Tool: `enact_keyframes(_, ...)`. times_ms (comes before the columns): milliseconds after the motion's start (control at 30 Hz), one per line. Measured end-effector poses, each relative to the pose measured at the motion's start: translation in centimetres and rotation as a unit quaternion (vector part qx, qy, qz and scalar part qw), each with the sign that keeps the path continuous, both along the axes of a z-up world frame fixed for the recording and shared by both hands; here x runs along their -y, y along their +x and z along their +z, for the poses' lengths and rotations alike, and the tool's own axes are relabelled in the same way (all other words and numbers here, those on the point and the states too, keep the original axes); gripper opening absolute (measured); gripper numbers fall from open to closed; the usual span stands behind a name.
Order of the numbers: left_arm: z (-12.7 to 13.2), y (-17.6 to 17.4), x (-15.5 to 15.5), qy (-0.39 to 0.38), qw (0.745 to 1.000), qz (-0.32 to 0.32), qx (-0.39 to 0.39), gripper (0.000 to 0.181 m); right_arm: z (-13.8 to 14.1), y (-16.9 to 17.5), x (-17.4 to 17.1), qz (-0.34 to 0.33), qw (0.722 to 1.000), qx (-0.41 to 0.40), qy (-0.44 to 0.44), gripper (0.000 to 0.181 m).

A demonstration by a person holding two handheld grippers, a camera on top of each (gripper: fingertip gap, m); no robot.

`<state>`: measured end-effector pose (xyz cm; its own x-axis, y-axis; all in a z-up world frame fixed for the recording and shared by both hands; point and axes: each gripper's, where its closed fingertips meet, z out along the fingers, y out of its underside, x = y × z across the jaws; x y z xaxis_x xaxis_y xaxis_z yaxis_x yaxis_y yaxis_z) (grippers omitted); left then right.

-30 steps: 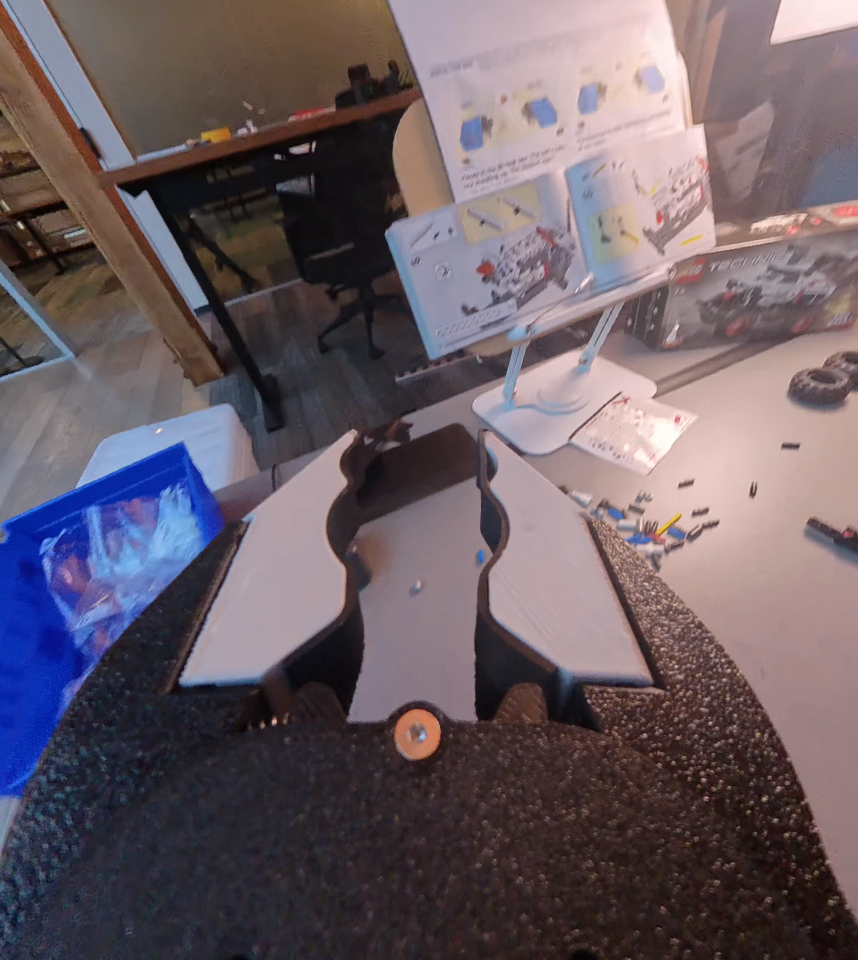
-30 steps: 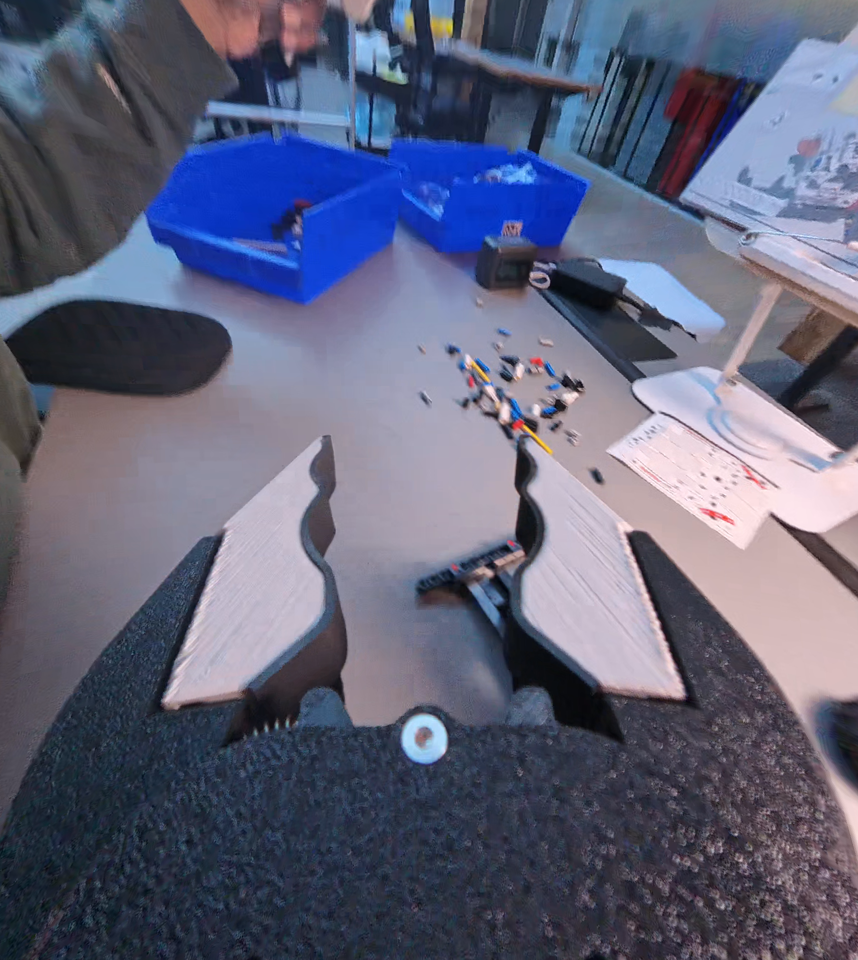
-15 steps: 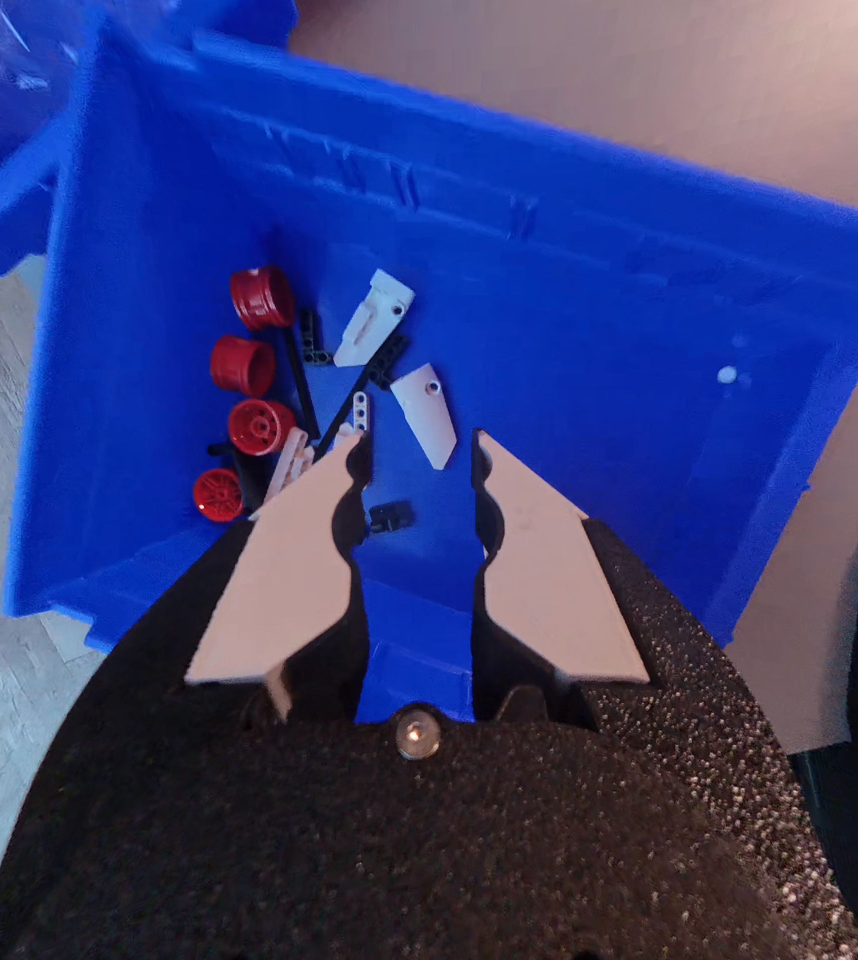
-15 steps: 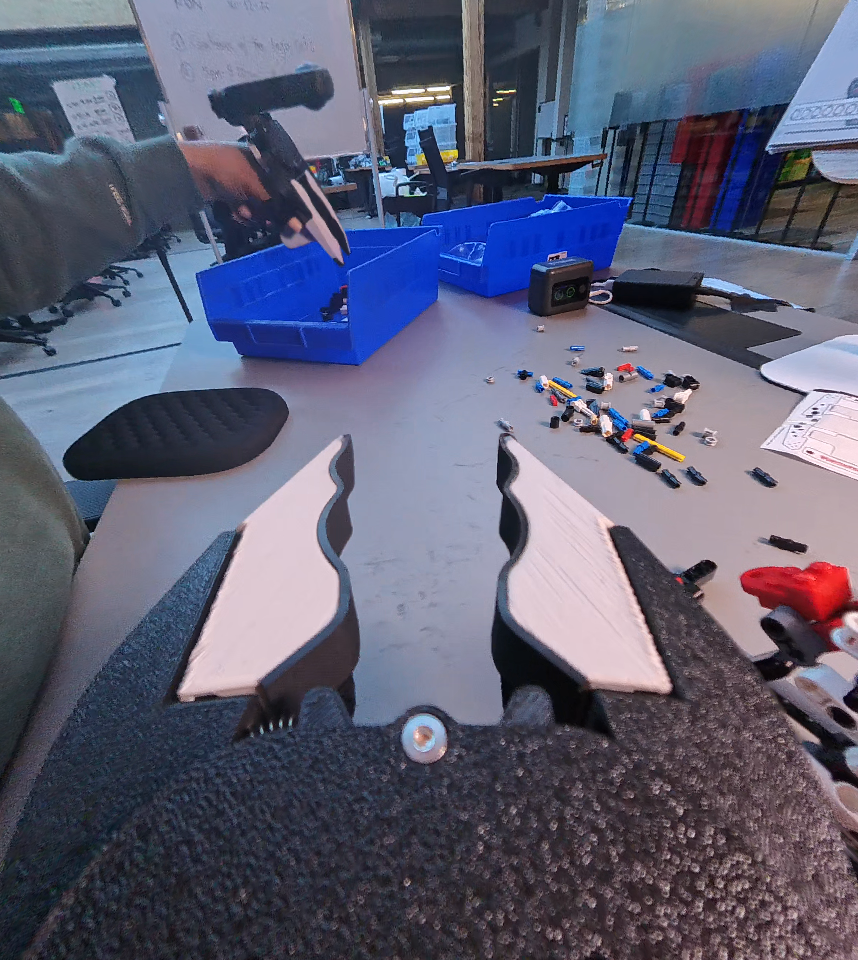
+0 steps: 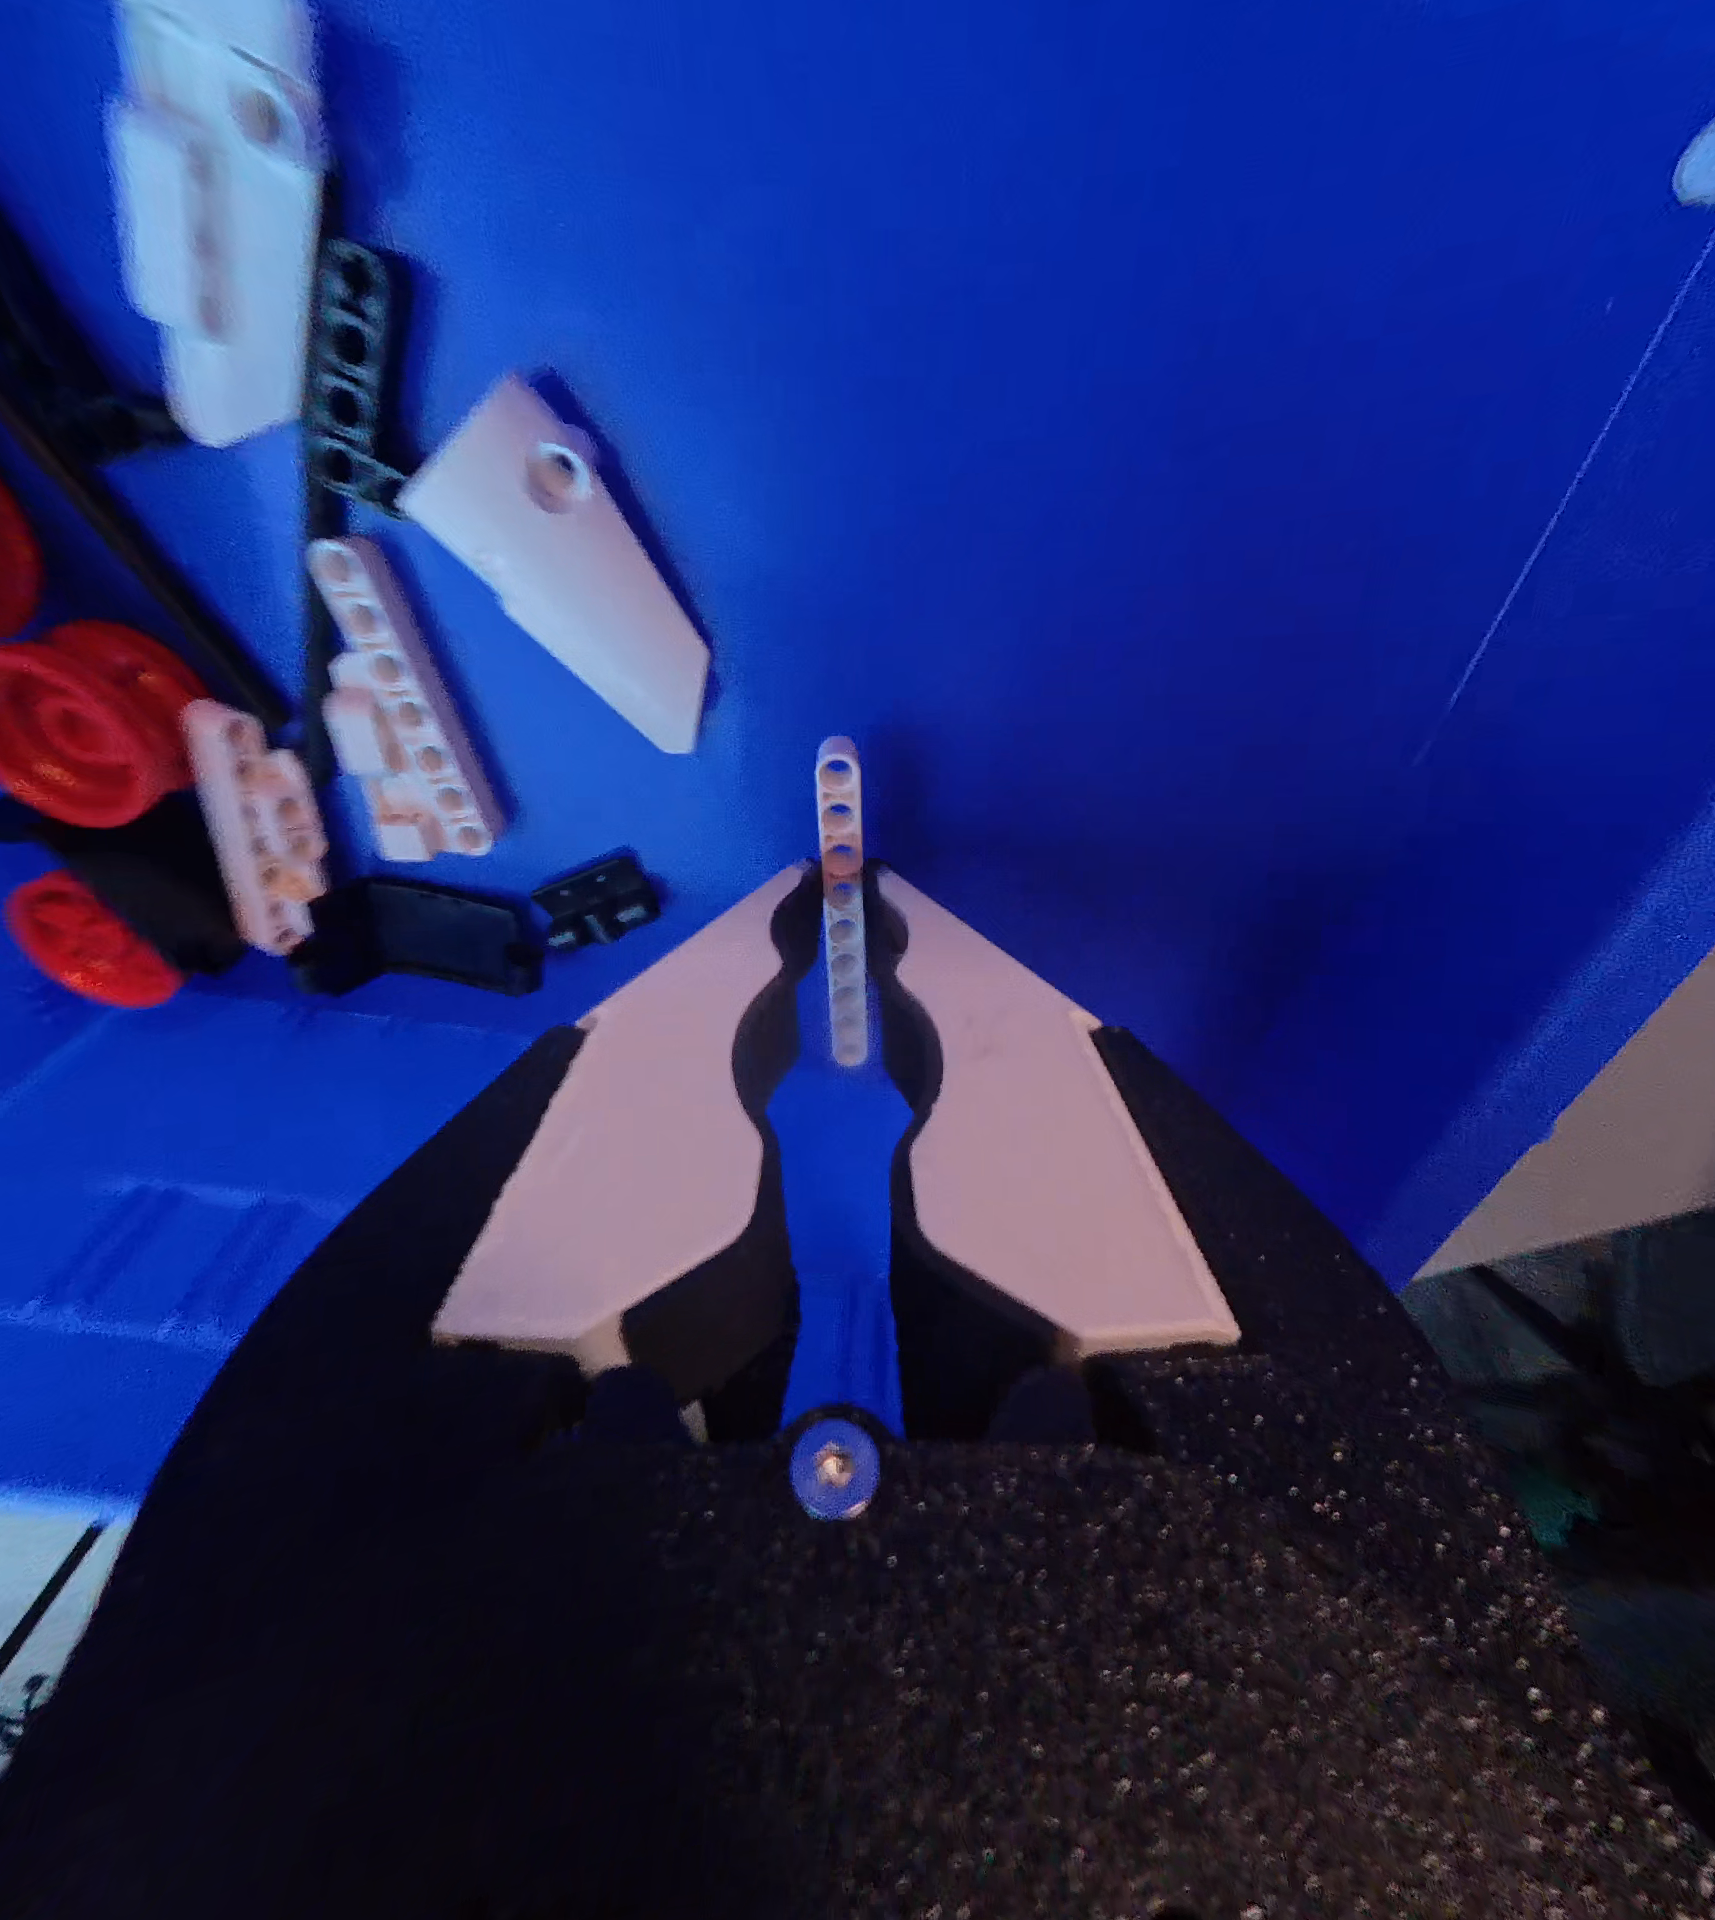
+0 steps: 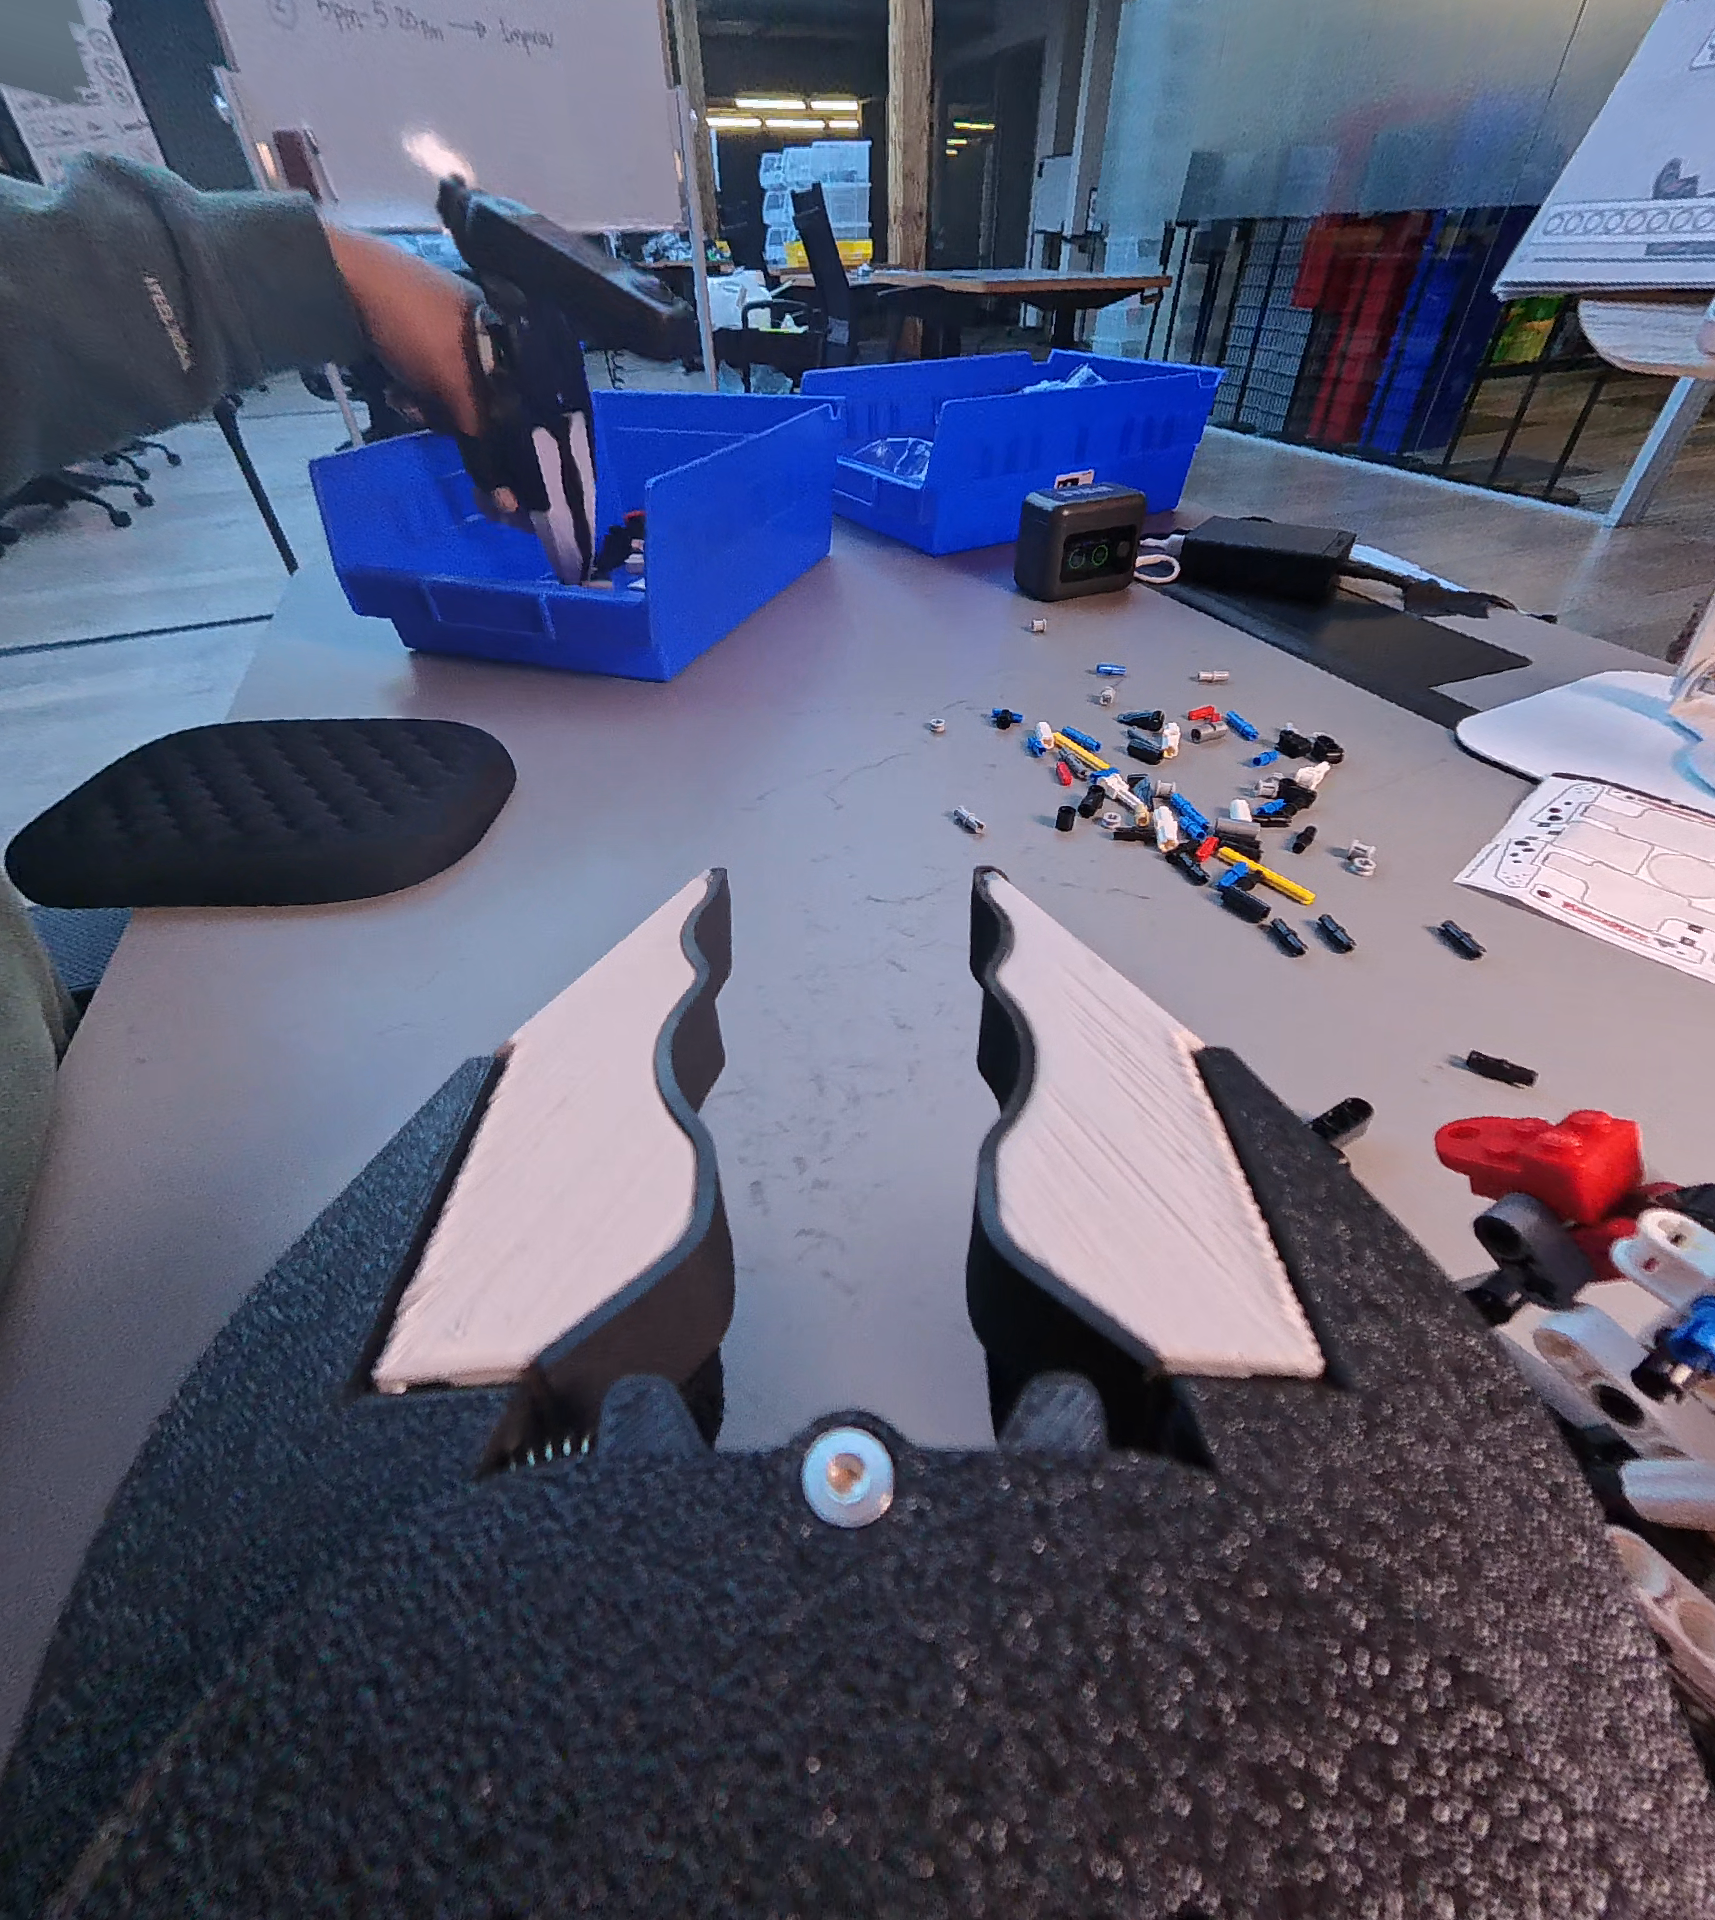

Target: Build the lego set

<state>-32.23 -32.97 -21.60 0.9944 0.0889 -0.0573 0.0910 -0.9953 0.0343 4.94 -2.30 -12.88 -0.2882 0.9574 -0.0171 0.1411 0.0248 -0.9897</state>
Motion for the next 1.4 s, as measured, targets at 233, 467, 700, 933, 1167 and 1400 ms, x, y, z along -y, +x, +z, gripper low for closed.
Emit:
enact_keyframes(233,12.3,6.4,-8.4,0.196,0.972,-0.099,-0.078,0.007,0.1,0.1,-0.4,-0.012,1.0,-0.01,0.02,0.048)
enact_keyframes(467,7.8,22.9,-18.7,0.183,0.927,-0.327,0.015,0.007,0.5,0.2,-3.0,-0.086,0.995,-0.003,0.044,0.072)
enact_keyframes(700,1.3,30.7,-25.5,0.182,0.901,-0.389,0.056,0.007,0.7,1.2,-5.6,-0.137,0.988,-0.012,0.069,0.071)
enact_keyframes(933,-0.7,31.8,-26.2,0.17,0.897,-0.402,0.074,0.007,0.1,1.0,-5.7,-0.134,0.989,-0.003,0.066,0.07)
enact_keyframes(1167,-1.1,32.1,-26.2,0.2,0.896,-0.384,0.104,0.007,-0.4,0.8,-5.7,-0.133,0.989,0.003,0.067,0.07)
enact_keyframes(1400,-1.0,32.3,-26.2,0.234,0.891,-0.367,0.127,0.01,-0.6,0.6,-5.5,-0.131,0.988,0.004,0.077,0.069)
